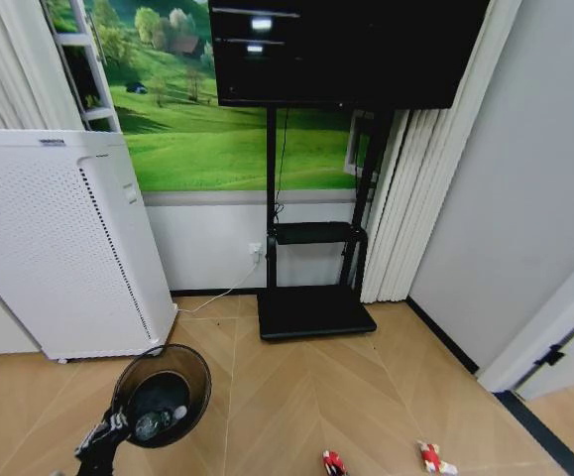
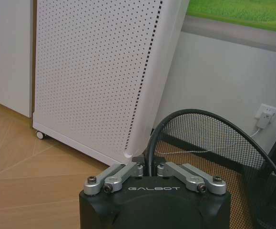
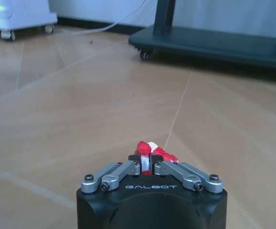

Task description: Pick up the trash bin and place the garbage on the floor into it.

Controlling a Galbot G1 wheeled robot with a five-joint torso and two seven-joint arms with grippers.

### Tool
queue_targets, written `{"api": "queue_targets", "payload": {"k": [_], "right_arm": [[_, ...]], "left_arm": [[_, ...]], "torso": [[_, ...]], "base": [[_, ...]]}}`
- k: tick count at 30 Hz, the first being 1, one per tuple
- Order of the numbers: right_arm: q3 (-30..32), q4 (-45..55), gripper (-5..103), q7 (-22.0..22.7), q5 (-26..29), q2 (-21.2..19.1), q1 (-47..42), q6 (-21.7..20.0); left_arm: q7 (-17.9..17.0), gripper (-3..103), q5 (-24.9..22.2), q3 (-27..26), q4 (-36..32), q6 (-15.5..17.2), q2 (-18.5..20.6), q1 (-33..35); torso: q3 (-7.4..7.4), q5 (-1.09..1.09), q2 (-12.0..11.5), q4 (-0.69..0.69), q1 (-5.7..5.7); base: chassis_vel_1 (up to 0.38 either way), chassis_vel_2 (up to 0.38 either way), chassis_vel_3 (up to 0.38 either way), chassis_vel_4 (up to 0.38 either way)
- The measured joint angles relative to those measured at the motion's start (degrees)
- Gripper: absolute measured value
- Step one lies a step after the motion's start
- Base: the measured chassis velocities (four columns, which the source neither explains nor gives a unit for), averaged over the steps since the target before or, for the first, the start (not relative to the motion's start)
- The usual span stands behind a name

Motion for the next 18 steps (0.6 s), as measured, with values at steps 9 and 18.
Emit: {"api": "queue_targets", "payload": {"k": [9, 18], "right_arm": [[-0.7, 11.1, 9, 0.2, 12.2, -6.9, 2.5, -3.7], [-1.7, 24.2, 9, 0.8, 21.2, -14.9, 4.2, -6.0]], "left_arm": [[-1.4, 7, 0.5, 1.2, 4.7, 1.5, 2.2, -7.1], [-2.0, 7, 2.3, 7.7, 18.7, 3.0, 4.3, -22.1]], "torso": [[0.01, -0.01, 0.0, 0.01, 0.01], [0.01, -0.01, 0.0, 0.0, 0.02]], "base": [[0.0, 0.0, 0.0, 0.0], [0.0, 0.0, 0.0, 0.0]]}}
